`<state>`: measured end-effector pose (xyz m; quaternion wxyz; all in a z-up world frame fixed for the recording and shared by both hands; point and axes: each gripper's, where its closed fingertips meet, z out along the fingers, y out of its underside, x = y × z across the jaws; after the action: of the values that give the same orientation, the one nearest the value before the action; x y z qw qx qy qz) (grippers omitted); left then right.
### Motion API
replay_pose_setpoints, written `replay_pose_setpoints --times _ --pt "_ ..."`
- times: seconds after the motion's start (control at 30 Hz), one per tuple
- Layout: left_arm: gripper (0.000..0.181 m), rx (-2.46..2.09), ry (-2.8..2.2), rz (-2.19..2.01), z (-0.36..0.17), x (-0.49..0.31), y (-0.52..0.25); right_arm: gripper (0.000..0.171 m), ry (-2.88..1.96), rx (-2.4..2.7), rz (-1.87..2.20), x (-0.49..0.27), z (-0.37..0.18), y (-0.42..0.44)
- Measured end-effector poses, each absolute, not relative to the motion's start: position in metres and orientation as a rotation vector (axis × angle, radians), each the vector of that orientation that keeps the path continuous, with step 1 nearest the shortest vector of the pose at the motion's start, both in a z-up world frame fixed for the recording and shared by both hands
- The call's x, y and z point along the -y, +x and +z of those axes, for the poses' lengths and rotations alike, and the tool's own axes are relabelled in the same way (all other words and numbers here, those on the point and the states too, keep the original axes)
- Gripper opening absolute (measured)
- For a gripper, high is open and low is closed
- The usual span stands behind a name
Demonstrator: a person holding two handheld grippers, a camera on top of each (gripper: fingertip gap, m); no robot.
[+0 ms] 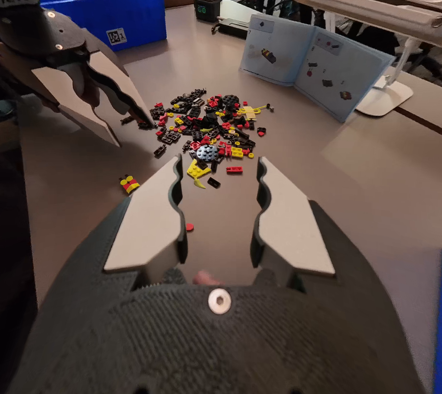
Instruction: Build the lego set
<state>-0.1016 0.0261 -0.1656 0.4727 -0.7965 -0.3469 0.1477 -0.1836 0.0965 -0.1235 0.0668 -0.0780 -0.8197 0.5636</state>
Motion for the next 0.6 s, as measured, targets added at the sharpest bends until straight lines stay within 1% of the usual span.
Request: replay_pose_setpoints --times 0.07,0.1,0.13,0.27,0.37,0.4,0.47,0.5,0.57,0.6 --pt "0.045 0.852 -1.947 0.359 -0.166 -0.026 -0.102 0.067 -0.203 2.458 1.654 -0.094 -0.126 -0.183" --pt "0.046 0.855 -1.942 0.363 -0.165 -0.025 -0.102 0.079 -0.224 2.424 1.629 -0.093 -0.126 -0.187" --pt "0.046 0.86 -1.933 0.368 -0.165 -0.024 -0.104 0.087 -0.246 2.386 1.616 -0.091 -0.125 -0.191" --pt "0.047 0.889 -1.895 0.366 -0.161 -0.019 -0.108 0.099 -0.215 2.372 1.603 -0.081 -0.123 -0.183" --pt "0.052 0.914 -1.873 0.38 -0.158 -0.014 -0.112 0.108 -0.174 2.324 1.538 -0.081 -0.124 -0.183" --pt "0.052 0.93 -1.863 0.391 -0.157 -0.011 -0.114 0.101 -0.156 2.296 1.527 -0.08 -0.125 -0.183" --pt "0.054 0.966 -1.822 0.376 -0.154 -0.007 -0.117 0.059 -0.156 2.238 1.587 -0.076 -0.124 -0.184" --pt "0.054 0.984 -1.796 0.354 -0.153 -0.006 -0.118 0.04 -0.181 2.206 1.646 -0.074 -0.121 -0.186" --pt "0.049 1.007 -1.763 0.323 -0.153 -0.002 -0.12 0.011 -0.224 2.225 1.707 -0.071 -0.122 -0.19" --pt "0.044 1.004 -1.758 0.318 -0.153 -0.001 -0.12 0.0 -0.26 2.229 1.731 -0.072 -0.123 -0.196"
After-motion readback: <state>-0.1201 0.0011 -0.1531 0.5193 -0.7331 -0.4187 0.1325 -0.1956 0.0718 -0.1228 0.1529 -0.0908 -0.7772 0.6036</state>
